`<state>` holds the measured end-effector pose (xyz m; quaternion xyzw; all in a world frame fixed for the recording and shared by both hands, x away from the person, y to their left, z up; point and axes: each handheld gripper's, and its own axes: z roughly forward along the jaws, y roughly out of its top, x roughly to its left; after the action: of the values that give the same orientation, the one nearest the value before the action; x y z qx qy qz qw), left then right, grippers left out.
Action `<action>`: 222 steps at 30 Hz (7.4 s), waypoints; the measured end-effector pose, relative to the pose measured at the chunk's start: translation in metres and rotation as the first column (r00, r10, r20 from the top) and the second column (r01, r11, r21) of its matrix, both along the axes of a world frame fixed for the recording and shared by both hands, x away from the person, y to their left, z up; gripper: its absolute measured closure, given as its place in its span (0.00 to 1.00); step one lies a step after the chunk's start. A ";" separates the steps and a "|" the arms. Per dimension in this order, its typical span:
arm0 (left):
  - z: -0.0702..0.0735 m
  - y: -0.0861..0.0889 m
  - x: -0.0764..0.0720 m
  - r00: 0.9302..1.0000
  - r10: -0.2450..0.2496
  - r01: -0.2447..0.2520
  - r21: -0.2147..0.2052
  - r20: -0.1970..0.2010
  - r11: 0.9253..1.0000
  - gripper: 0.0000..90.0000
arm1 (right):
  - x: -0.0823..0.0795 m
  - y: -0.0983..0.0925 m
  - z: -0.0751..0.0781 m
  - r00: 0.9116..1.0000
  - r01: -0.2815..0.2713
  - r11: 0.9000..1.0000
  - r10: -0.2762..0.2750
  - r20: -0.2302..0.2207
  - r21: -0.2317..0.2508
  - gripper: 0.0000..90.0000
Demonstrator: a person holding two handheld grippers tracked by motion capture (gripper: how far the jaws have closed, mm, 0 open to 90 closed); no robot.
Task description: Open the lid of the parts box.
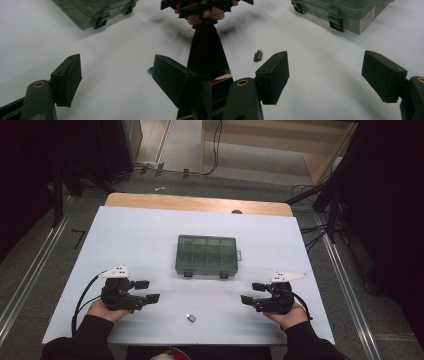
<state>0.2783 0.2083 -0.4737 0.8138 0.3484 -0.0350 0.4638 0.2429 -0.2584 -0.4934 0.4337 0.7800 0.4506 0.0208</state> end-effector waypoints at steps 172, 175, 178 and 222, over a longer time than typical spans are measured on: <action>0.003 0.003 -0.009 0.997 0.026 -0.031 0.074 0.068 0.997 0.27 | 0.066 0.023 -0.003 0.999 0.027 0.993 -0.031 -0.035 -0.112 0.97; 0.002 0.003 -0.009 0.998 0.023 -0.028 0.073 0.066 0.997 0.27 | 0.066 0.022 -0.003 0.999 0.029 0.994 -0.032 -0.031 -0.107 0.97; 0.002 0.003 -0.009 0.998 0.022 -0.027 0.072 0.066 0.997 0.27 | 0.066 0.022 -0.002 0.999 0.029 0.994 -0.032 -0.022 -0.103 0.97; 0.001 0.001 -0.008 0.999 0.012 -0.016 0.074 0.050 0.997 0.27 | 0.080 0.023 0.015 0.998 0.058 0.997 -0.058 0.005 -0.045 0.96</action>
<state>0.2703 0.2089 -0.4732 0.8288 0.3435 0.0013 0.4418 0.3233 -0.2358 -0.4785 0.4548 0.7770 0.4330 0.0449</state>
